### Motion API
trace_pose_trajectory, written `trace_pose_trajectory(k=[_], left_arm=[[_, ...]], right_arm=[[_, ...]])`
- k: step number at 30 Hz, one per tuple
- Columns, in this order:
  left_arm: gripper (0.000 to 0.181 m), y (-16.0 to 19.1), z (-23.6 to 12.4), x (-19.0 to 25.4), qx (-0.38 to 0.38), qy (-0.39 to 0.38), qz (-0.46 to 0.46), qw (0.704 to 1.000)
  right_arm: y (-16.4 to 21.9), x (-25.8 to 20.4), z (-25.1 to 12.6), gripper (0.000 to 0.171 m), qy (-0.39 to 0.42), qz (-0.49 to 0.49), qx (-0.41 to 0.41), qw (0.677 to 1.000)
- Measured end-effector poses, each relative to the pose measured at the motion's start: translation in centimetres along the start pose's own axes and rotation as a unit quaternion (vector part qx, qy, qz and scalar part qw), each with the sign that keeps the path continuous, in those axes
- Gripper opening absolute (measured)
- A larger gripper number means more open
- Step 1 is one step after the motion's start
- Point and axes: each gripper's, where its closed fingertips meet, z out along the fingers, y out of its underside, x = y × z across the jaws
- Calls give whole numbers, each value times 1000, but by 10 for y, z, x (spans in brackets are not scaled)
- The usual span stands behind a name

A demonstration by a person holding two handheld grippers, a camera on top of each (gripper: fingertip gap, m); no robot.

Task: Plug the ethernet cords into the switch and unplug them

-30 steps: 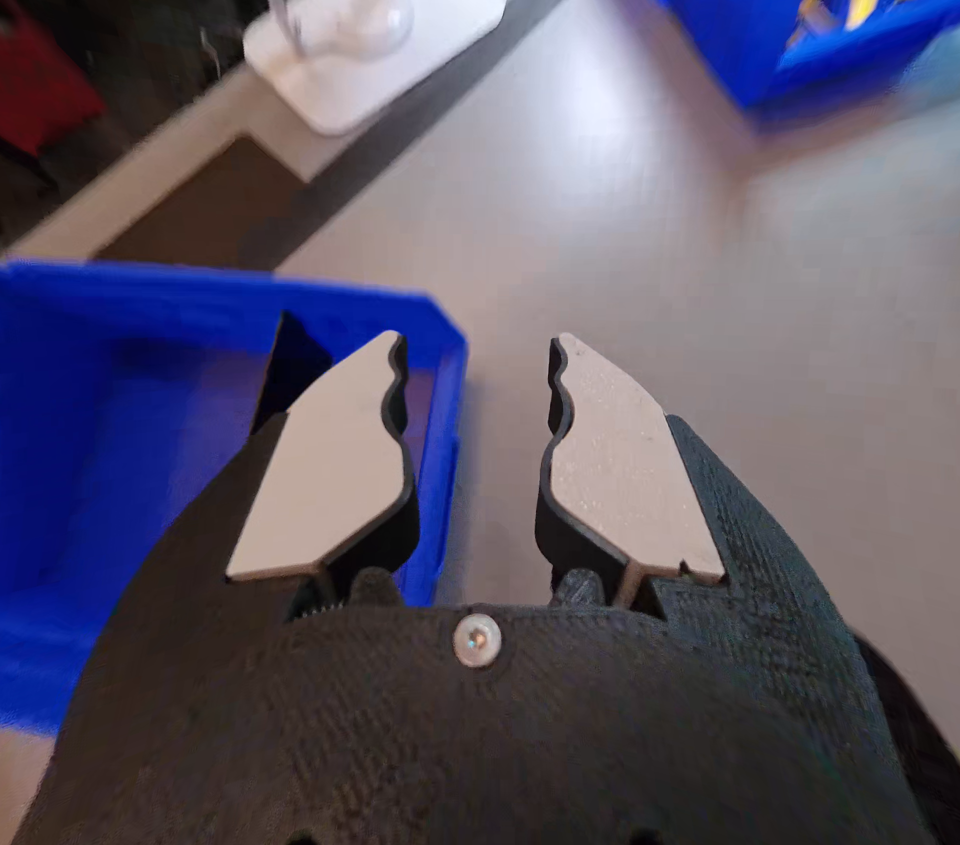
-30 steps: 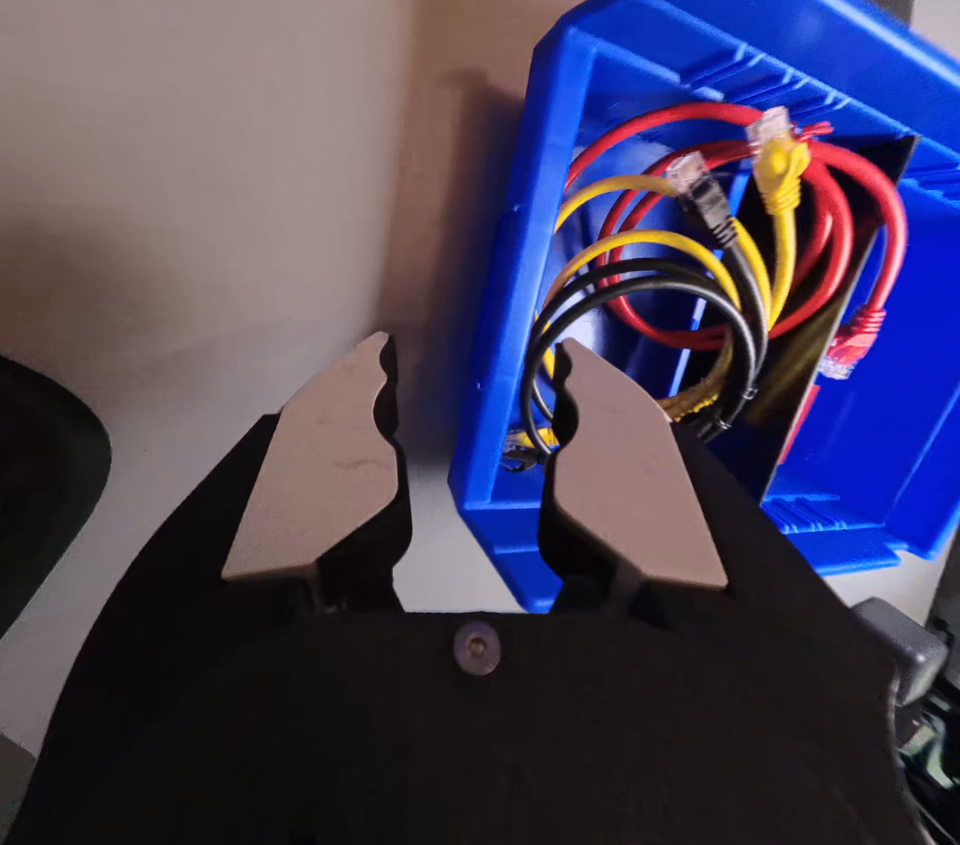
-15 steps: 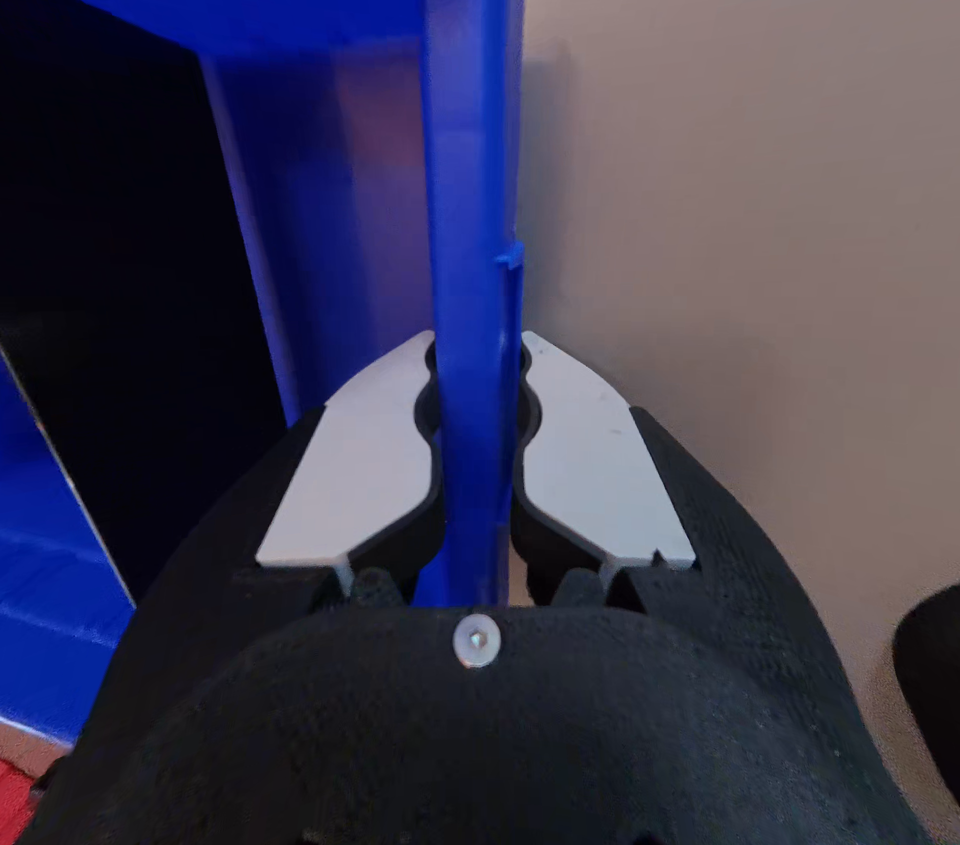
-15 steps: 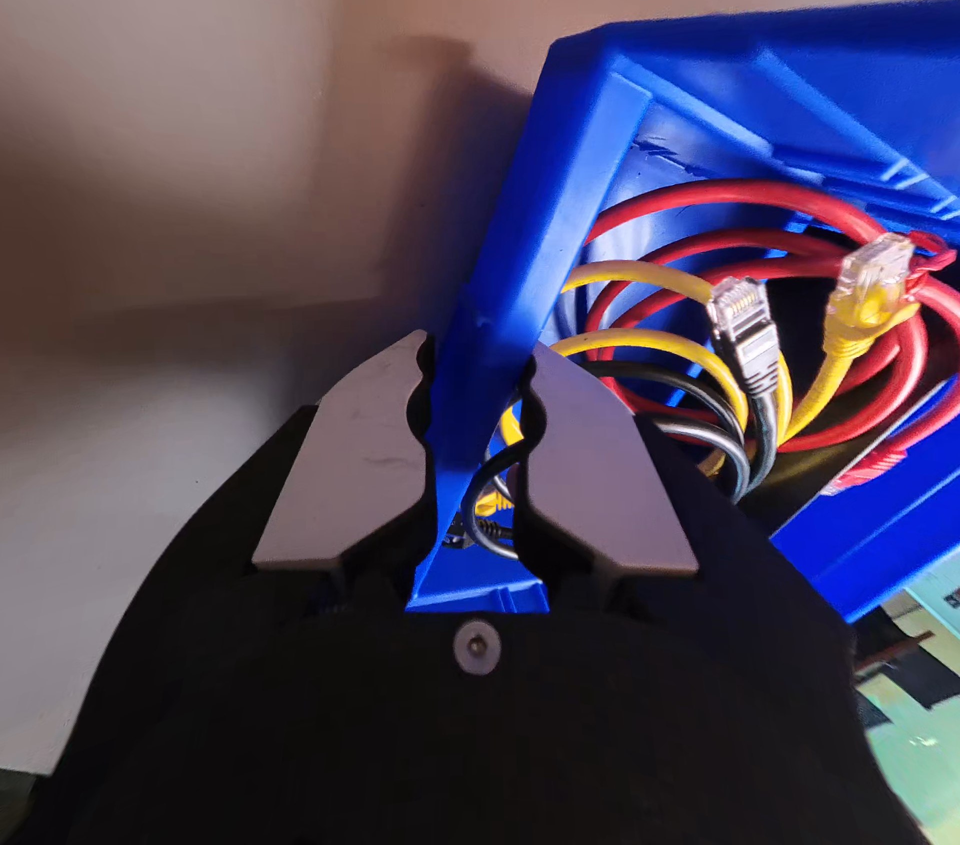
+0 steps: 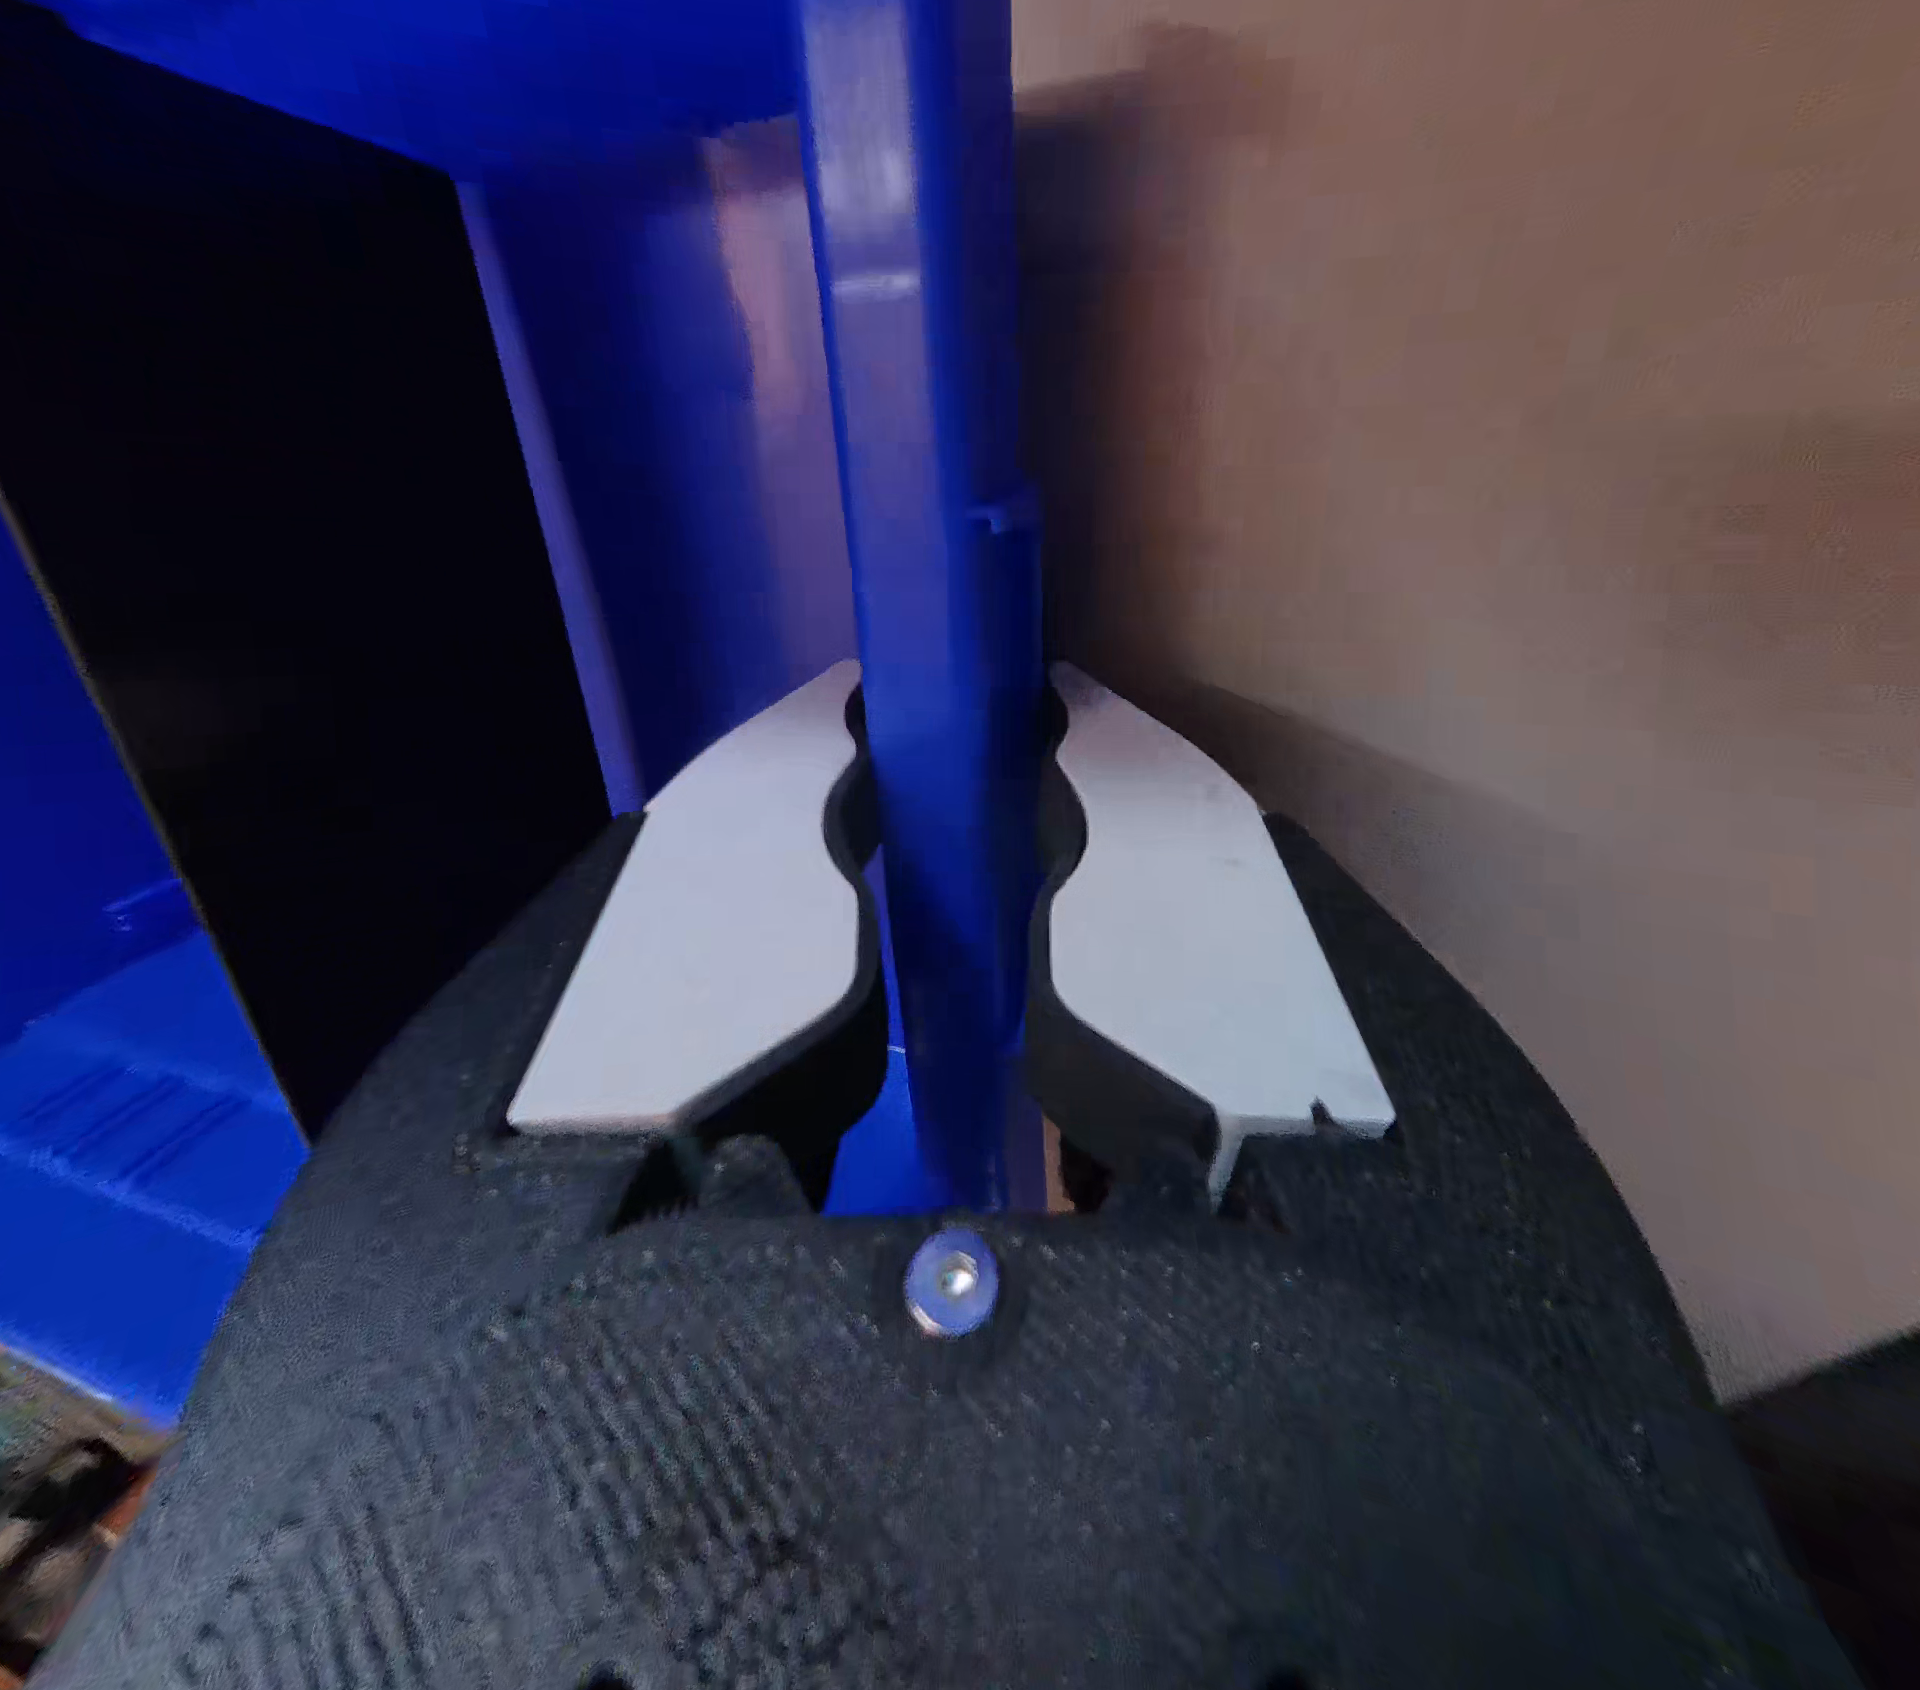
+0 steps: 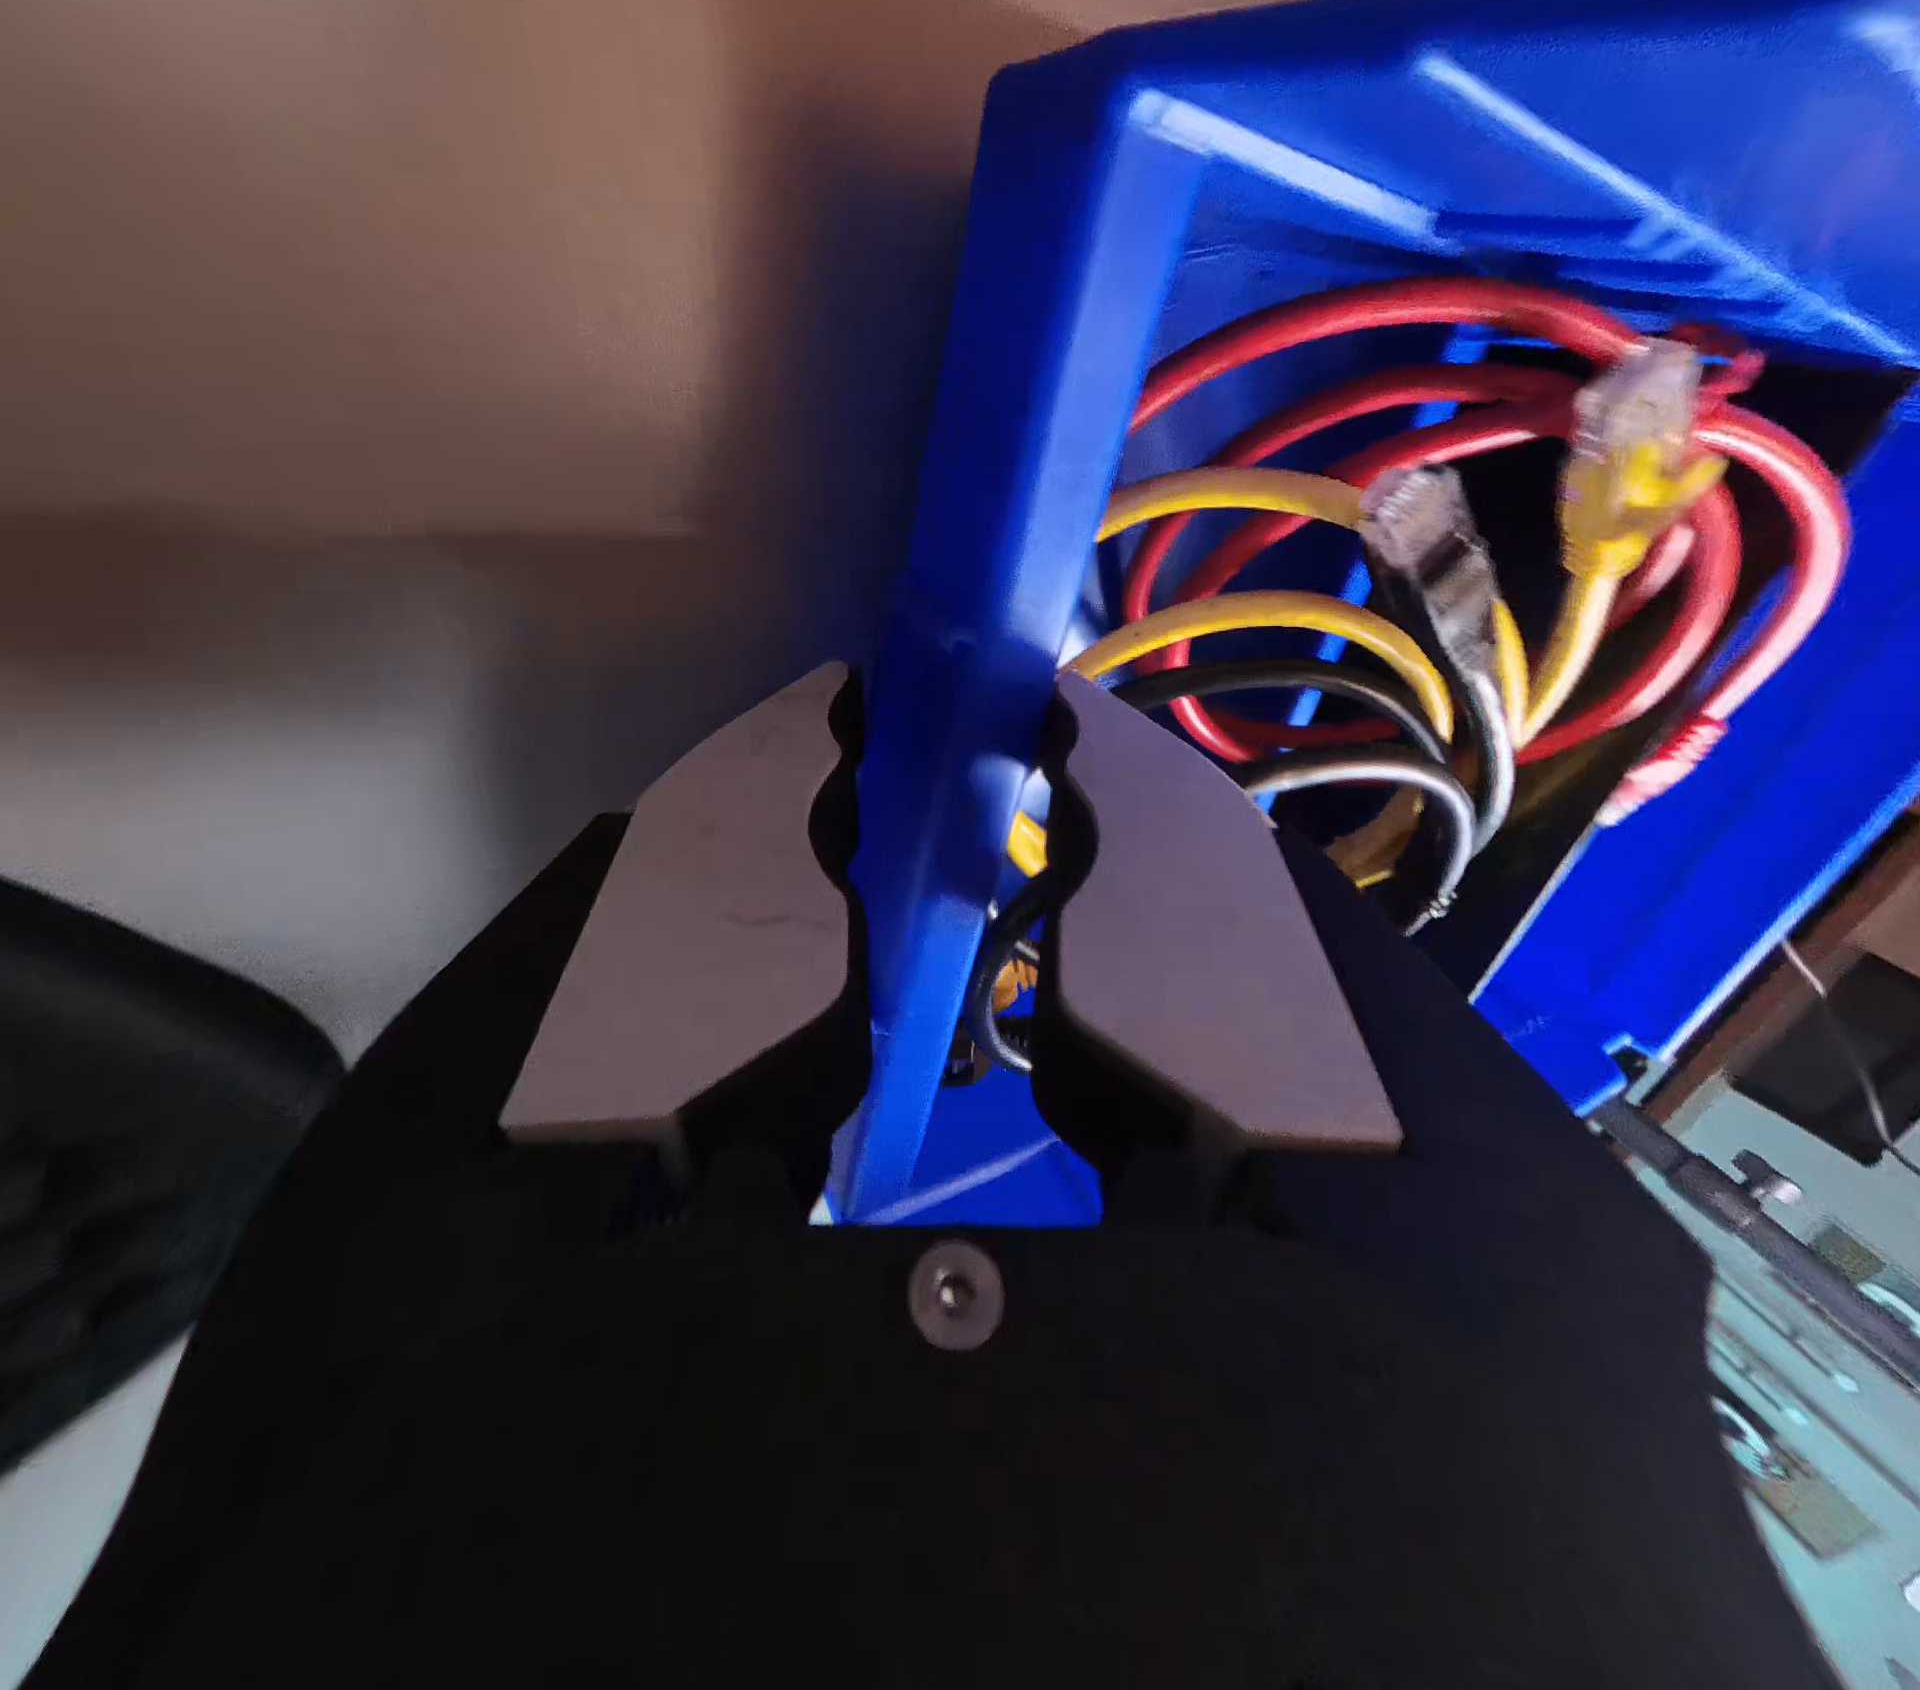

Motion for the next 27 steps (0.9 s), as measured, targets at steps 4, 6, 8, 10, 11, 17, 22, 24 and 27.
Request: trace_pose_trajectory(k=[4, 6, 8, 10, 11, 17, 22, 24, 27], left_arm=[[30, -35, 1, -12, 59, -56, 49, 995], [38, -47, -12, -16, 117, -75, 29, 990], [39, -57, -33, -17, 187, -93, -12, 978], [39, -75, -58, -1, 283, -57, -75, 954], [40, -85, -69, 10, 326, -26, -118, 938], [53, -149, -80, 55, 446, 83, -308, 837], [53, -172, -56, 35, 436, 3, -402, 805], [48, -171, -53, 28, 430, -31, -408, 805], [36, -169, -53, 23, 425, -76, -408, 805]], right_arm=[[-36, -3, -49, 41, 32, 124, 154, 980], [-28, 4, -81, 42, 55, 217, 230, 947], [6, 16, -103, 41, 103, 326, 274, 899], [53, 22, -111, 41, 157, 441, 291, 835], [74, 21, -108, 41, 174, 489, 293, 803], [105, 16, -60, 50, 177, 613, 297, 710], [100, 37, -31, 36, 175, 631, 267, 707], [101, 42, -29, 36, 191, 640, 269, 694], [112, 45, -33, 13, 219, 653, 269, 674]])
